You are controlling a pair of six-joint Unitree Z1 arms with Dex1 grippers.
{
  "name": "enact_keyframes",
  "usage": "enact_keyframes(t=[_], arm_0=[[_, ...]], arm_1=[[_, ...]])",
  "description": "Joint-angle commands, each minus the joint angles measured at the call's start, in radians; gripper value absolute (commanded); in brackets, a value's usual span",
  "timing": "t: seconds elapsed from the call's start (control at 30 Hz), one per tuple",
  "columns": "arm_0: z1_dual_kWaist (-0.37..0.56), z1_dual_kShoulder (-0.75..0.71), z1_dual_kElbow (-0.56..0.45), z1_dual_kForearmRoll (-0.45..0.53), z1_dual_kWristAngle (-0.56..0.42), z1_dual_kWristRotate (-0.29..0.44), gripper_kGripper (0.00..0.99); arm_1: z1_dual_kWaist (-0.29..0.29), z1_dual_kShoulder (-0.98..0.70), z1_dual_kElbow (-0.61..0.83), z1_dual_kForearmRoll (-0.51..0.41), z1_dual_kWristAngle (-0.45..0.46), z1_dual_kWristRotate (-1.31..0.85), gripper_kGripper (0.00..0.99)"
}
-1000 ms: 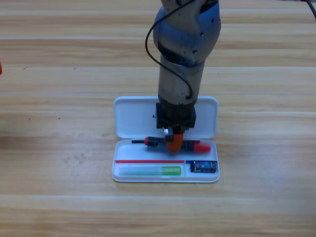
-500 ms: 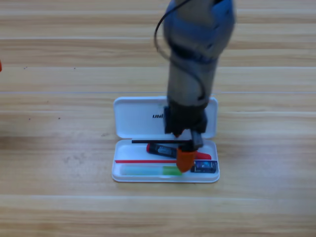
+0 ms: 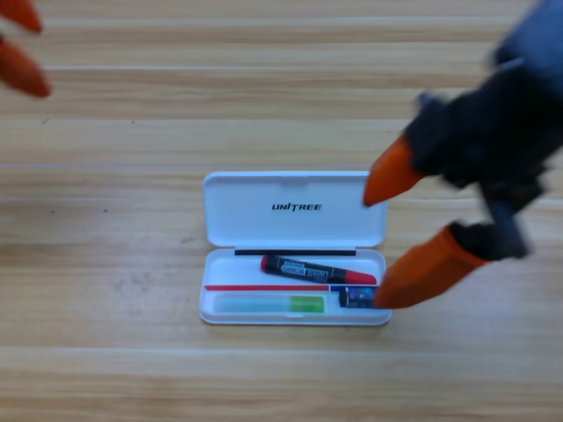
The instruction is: Clean up eraser and pencils
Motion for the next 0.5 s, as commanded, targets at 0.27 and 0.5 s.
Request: enact_keyframes(t=[0.27,0.5], arm_0=[[0.007,0.356,-0.205,-0.088,-0.131,-0.058,0.83],[0.003,0.523,-0.297,-0.086,-0.214,-0.043,0.244]], arm_1=[[0.018,-0.206,0.158,-0.124,0.106,0.088,0.945],[0.018,-0.238,0.158,-0.126,0.102,0.105,0.945]])
